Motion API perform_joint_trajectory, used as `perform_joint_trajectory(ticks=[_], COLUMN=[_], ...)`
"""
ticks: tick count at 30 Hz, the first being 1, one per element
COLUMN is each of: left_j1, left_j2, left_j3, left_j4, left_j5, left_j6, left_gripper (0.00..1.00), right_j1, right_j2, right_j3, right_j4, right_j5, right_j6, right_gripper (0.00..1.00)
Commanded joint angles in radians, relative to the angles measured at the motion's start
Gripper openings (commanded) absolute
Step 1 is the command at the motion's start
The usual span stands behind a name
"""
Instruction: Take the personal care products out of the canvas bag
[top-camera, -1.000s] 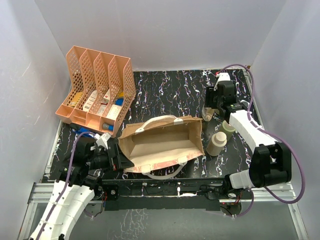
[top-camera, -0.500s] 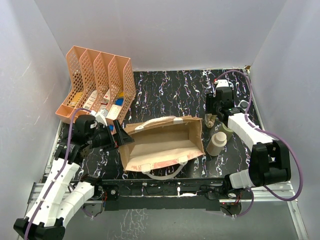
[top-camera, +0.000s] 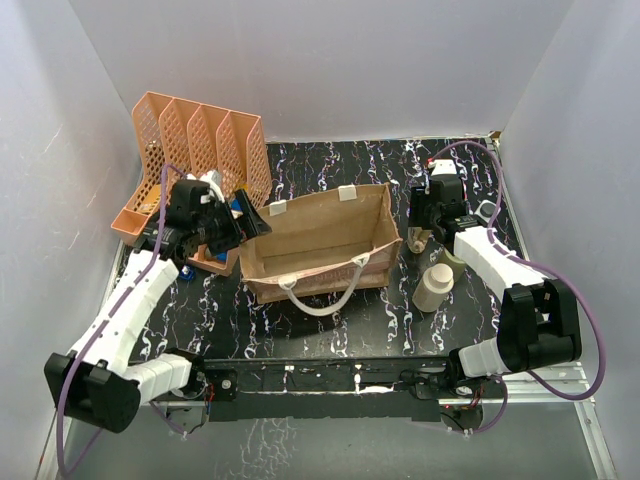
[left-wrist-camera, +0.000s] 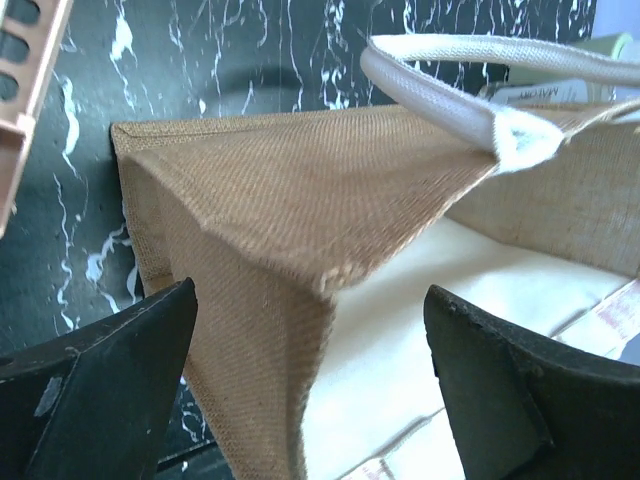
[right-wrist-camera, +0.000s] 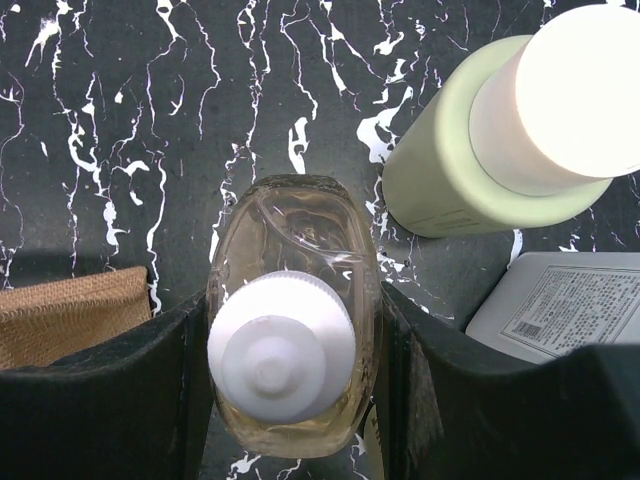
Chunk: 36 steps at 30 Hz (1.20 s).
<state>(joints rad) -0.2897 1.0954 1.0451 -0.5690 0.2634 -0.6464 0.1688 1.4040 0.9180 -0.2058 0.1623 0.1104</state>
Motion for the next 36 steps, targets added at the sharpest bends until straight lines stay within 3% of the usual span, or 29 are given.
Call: perform_joint_trajectory(ticks=[1, 9, 17, 28, 36], left_j1=[-0.001, 0.001, 0.001, 0.001, 0.000], left_j2=[0.011, -0.033, -0.028, 0.057, 0.072], left_j3=[0.092, 0.141, 0.315, 0.498, 0.640], left_j4=[0.006, -0.065, -0.158, -0.156, -0.153], left_j5=[-0.063, -0.112, -0.186, -0.148, -0.191], left_j6=[0.068, 0.111, 0.224, 0.310, 0.342], left_gripper=[0.96, 0.97, 0.97, 0.97, 0.97], right_j1=[0.002, 0.003, 0.003, 0.155, 0.164], right_j2=[-0.024, -0.032, -0.096, -0.214, -0.351], right_j3=[0.014, 0.034, 0.118, 0.335, 0.500], right_j4=[0.120, 0.073, -0.050, -0.285, -0.398], right_j5=[0.038, 0.051, 0.044, -0.060, -0.222], right_j6=[0.006, 0.013, 0.021, 0.035, 0.048], right_gripper=[0.55, 0.79, 1.00, 1.00, 0.99])
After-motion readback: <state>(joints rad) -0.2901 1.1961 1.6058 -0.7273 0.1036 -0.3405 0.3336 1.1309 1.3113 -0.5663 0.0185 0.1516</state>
